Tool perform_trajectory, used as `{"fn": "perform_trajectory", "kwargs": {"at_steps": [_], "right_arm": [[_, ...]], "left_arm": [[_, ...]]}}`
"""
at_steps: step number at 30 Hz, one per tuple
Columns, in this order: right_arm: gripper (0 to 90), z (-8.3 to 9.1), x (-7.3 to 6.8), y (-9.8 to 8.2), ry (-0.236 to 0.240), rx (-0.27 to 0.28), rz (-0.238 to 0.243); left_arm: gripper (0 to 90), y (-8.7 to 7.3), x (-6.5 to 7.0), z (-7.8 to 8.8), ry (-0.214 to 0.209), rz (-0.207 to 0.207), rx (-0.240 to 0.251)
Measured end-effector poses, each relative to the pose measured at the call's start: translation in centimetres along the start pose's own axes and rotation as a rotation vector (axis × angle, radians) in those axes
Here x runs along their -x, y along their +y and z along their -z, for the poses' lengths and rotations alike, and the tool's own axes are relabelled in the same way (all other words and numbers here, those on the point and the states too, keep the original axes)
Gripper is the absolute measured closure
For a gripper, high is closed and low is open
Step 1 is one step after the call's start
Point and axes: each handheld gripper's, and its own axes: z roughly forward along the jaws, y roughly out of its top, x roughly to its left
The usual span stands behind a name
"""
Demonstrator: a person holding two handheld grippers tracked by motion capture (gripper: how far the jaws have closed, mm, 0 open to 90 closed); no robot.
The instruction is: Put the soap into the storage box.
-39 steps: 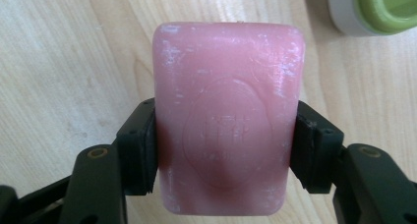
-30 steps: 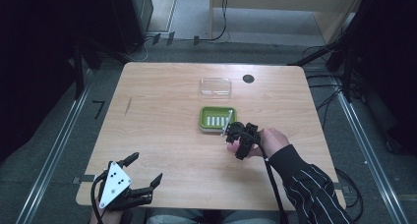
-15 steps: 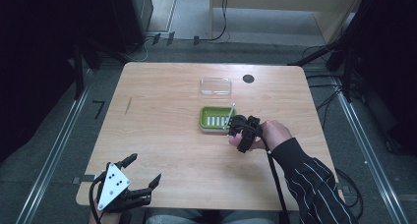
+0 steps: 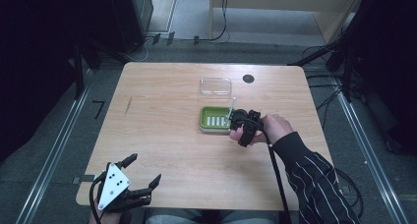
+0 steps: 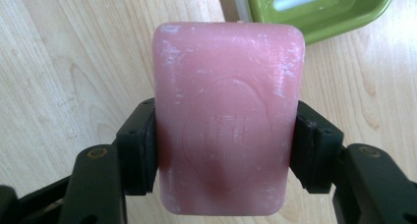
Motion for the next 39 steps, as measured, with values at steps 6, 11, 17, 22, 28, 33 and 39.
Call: {"fn": "perform_trajectory", "kwargs": {"at_steps": [6,11,17,22,28,33,39], "right_arm": [[38.6,0.0,0.5,0.4,-0.001,0.016,0.012],[38.6,0.1,0.9,0.8,-0.006,0.033,0.009],[38.5,0.2,1.4,1.2,-0.01,0.054,0.0],[38.6,0.2,1.7,1.5,-0.014,0.066,-0.008],[38.5,0.2,2.2,1.7,-0.023,0.095,-0.027],[38.6,0.3,2.5,1.9,-0.032,0.12,-0.03],[38.5,0.2,2.7,2.2,-0.04,0.128,-0.036]], "left_arm": [[13.9,0.0,0.0,0.0,0.0,0.0,0.0],[13.9,0.0,0.0,0.0,-0.002,0.0,-0.003],[13.9,0.0,0.0,0.0,0.0,0.0,-0.002],[13.9,0.0,0.0,0.0,-0.001,0.001,0.0],[13.9,0.0,0.0,0.0,-0.001,0.001,0.0],[13.9,0.0,0.0,0.0,0.0,0.001,0.0],[13.9,0.0,0.0,0.0,0.0,0.003,0.001]]}}
